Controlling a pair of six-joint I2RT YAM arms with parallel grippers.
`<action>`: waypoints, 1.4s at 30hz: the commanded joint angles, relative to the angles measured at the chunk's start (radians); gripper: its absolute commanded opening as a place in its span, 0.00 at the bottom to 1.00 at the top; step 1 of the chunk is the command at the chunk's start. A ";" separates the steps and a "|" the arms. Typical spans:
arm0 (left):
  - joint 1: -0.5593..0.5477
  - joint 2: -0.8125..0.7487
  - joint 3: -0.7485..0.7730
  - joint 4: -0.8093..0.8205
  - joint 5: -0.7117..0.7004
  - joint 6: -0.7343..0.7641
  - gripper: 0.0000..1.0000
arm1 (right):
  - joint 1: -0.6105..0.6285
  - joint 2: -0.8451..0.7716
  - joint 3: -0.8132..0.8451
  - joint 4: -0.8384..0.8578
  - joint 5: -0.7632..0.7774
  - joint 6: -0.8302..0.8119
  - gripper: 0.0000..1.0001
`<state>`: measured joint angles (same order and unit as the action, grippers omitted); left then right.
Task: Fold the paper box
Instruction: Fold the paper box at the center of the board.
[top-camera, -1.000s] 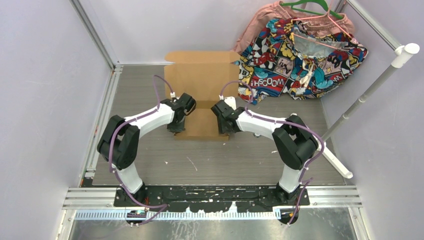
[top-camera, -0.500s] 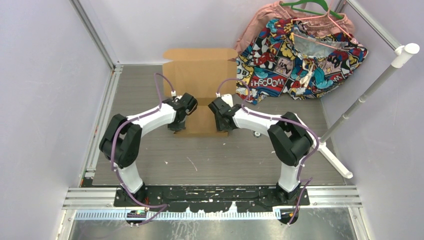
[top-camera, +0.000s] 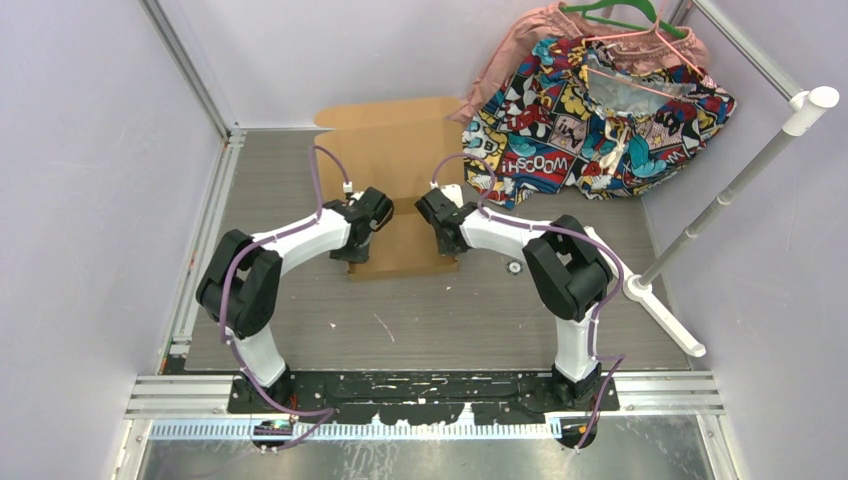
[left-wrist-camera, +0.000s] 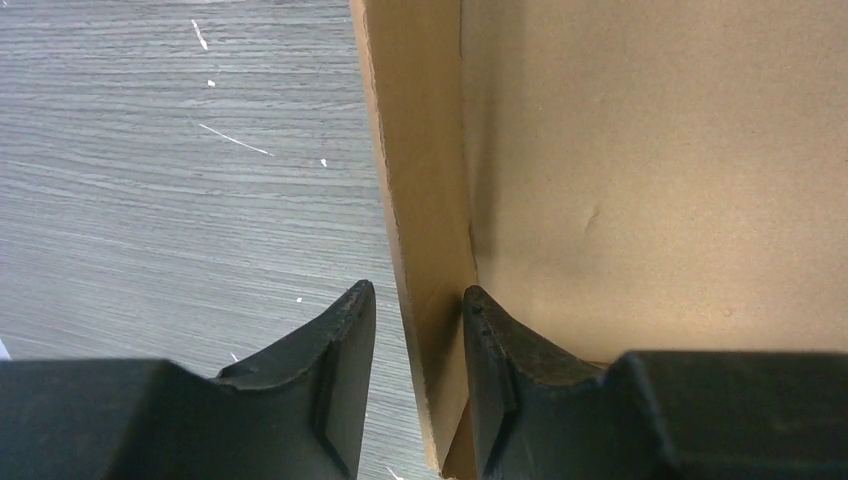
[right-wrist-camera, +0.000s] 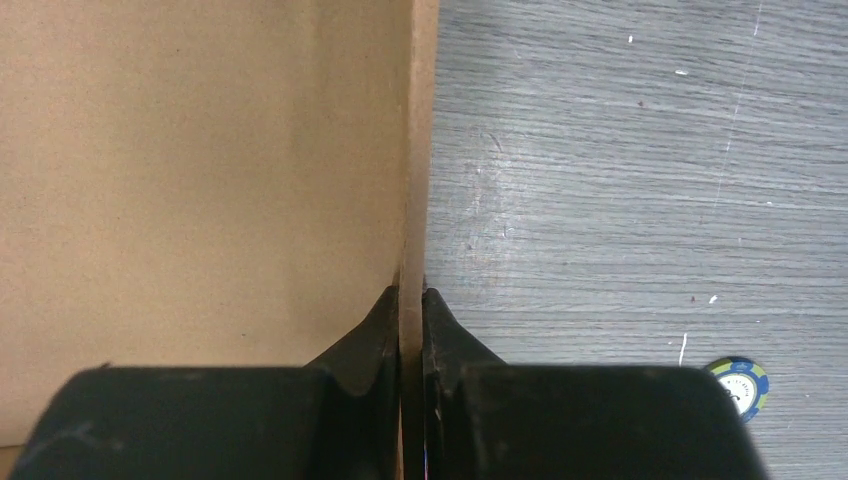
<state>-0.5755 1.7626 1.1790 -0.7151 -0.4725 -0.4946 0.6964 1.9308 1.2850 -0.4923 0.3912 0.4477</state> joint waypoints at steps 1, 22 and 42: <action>0.010 -0.027 0.013 0.030 -0.006 0.017 0.40 | -0.003 -0.024 0.010 -0.005 0.017 -0.018 0.07; 0.061 0.072 0.165 0.052 0.029 0.014 0.41 | -0.002 -0.047 -0.019 0.001 0.003 -0.012 0.06; 0.069 0.142 0.149 0.034 -0.072 0.003 0.03 | -0.008 -0.047 -0.035 0.015 0.003 -0.021 0.03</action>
<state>-0.5091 1.8908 1.3212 -0.6750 -0.4702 -0.4980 0.6930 1.9213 1.2648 -0.4713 0.3824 0.4465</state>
